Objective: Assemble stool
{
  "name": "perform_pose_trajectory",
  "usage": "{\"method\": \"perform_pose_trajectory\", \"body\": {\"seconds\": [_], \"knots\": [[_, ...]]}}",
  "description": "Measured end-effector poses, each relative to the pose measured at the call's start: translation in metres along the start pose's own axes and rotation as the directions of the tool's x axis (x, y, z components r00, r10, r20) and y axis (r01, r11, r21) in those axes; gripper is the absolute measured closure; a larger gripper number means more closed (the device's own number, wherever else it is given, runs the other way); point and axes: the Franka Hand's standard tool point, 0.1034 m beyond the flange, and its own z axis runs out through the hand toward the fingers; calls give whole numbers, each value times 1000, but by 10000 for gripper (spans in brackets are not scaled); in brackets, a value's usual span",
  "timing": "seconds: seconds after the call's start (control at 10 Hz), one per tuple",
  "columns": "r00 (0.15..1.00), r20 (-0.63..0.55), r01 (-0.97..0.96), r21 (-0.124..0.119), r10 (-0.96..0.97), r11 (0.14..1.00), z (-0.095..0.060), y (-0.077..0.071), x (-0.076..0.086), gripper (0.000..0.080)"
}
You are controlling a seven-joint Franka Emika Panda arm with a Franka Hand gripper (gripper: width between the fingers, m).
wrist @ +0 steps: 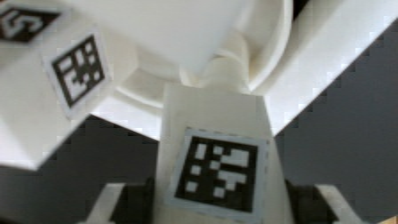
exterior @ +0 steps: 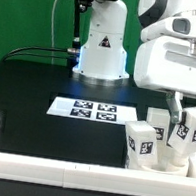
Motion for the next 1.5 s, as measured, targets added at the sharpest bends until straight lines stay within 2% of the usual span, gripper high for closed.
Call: {"method": "perform_pose_trajectory", "body": {"seconds": [0.5,0.9,1.3,1.4,1.5], "knots": [[1000,-21,-5,-6,5,1000,2,1,1,476],[1000,1,-3,-5,3,1000,14,-2,-12,476],[999,-31,-9,-15,8,1000,16,-5,-9,476],[999,-31,-8,-15,7,1000,16,-6,-9,420],[999,-31,-7,-15,7,1000,16,-6,-9,240]]}}
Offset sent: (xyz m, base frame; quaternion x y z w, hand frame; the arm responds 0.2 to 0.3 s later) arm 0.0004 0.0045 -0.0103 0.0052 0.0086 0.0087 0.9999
